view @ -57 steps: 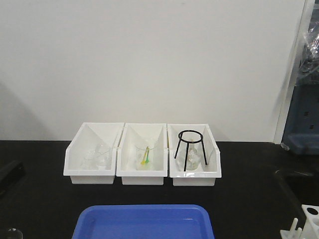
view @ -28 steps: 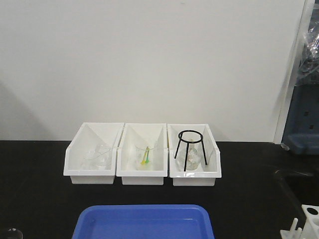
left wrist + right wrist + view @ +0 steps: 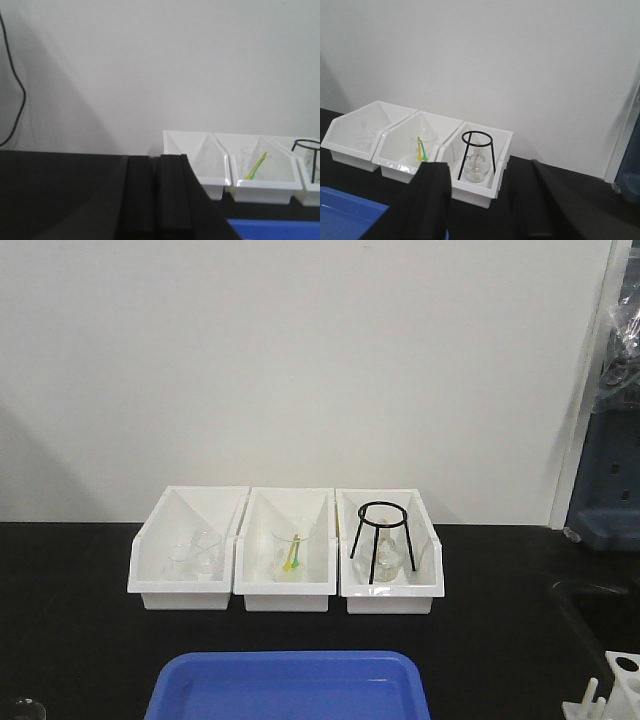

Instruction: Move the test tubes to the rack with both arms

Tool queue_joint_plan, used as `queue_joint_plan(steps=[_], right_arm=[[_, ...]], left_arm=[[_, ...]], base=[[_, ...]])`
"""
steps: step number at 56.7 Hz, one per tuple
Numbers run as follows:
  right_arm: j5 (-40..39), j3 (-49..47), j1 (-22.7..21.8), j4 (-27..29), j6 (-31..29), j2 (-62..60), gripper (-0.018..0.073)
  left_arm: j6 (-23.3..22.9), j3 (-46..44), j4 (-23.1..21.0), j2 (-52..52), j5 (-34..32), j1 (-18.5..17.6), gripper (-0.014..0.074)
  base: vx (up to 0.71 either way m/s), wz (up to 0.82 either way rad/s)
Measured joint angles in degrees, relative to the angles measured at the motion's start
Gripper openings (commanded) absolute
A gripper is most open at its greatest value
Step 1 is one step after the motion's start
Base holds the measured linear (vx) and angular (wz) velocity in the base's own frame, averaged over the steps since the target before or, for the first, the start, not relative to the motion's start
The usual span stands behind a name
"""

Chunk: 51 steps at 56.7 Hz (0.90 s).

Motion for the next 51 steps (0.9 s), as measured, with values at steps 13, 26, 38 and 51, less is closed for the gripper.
queue_joint_plan(steps=[13,26,38,51], right_arm=[[0.0,0.0,0.0,0.0,-0.1,0.0,0.0351],[0.0,0.0,0.0,0.0,-0.2,0.0,0.0351],[0.0,0.0,0.0,0.0,-0.2,0.0,0.0351],[0.0,0.0,0.0,0.0,-0.2,0.0,0.0351]], left_arm=[[-0.6,8.3,0.3,-7.4,5.8,0.0,-0.0006],[-0.7,8.5,3.9,-7.9,11.9,-1.3,-0.0006],[-0.7,8.5,3.9,-7.9,12.0,-1.3,-0.0006],[-0.7,8.5,3.9,-7.9,12.0,-1.3,-0.0006]], base=[[0.0,0.0],[0.0,0.0],[0.0,0.0],[0.0,0.0]])
